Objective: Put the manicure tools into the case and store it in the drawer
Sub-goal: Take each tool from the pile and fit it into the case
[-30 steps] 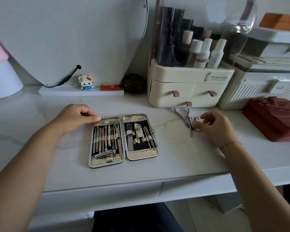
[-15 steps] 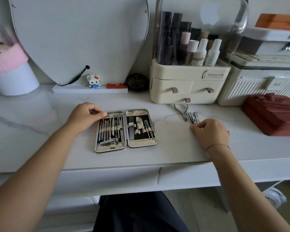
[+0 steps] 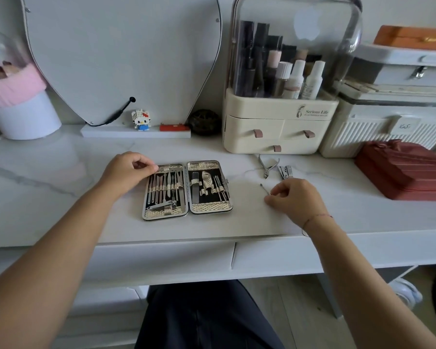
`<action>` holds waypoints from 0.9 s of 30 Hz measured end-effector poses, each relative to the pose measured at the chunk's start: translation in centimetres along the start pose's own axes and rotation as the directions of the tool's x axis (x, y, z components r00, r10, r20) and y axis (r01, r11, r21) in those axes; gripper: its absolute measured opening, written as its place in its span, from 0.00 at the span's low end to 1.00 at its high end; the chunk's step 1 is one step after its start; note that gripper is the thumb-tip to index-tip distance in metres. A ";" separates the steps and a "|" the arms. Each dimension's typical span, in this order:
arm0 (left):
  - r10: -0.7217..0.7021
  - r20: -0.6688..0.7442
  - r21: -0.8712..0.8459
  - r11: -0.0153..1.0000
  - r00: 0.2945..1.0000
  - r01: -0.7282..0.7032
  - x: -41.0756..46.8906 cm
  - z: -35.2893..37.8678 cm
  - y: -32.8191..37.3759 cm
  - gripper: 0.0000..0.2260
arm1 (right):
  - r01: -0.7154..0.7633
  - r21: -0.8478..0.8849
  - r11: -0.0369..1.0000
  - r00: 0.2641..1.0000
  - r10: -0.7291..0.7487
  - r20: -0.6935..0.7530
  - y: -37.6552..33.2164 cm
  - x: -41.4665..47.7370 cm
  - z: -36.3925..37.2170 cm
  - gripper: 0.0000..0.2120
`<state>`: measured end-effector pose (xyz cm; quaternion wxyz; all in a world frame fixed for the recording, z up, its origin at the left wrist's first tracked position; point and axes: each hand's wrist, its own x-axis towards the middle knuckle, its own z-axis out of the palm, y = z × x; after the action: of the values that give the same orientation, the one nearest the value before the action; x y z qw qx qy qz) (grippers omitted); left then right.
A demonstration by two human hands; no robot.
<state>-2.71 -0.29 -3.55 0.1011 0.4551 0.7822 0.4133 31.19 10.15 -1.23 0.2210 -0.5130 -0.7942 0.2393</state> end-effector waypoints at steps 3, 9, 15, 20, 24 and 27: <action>-0.010 0.008 -0.006 1.000 1.000 0.010 0.1 -0.1 -0.2 0.05 | 0.004 -0.053 0.999 0.999 -0.001 0.054 -1.1 1.7 0.6 0.06; -0.010 0.005 -0.031 0.999 1.000 0.010 0.1 0.0 -0.2 0.06 | 0.068 -0.250 0.966 0.975 -0.011 0.223 -1.6 3.6 0.4 0.17; -0.013 0.004 -0.049 0.999 1.000 0.013 0.1 -0.1 -0.2 0.05 | 0.166 -0.270 0.948 0.957 -0.088 0.278 -1.9 4.3 0.7 0.18; -0.009 0.007 -0.047 0.999 1.000 0.009 0.2 -0.1 -0.2 0.05 | -0.017 0.391 0.920 0.946 -0.112 0.305 -4.1 5.1 1.6 0.08; -0.026 0.012 -0.054 0.998 1.000 0.026 0.2 -0.1 -0.1 0.06 | -0.053 0.616 0.786 0.941 -0.166 0.294 -6.8 6.1 3.3 0.08; -0.028 0.015 -0.064 0.998 0.999 0.029 0.2 -0.2 0.0 0.05 | -0.006 0.646 0.763 0.935 -0.224 0.274 -8.9 6.8 4.8 0.09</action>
<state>-2.91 -0.27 -3.41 0.1270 0.4434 0.7743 0.4333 19.45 12.45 1.06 0.2568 -0.3112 -0.7202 0.5643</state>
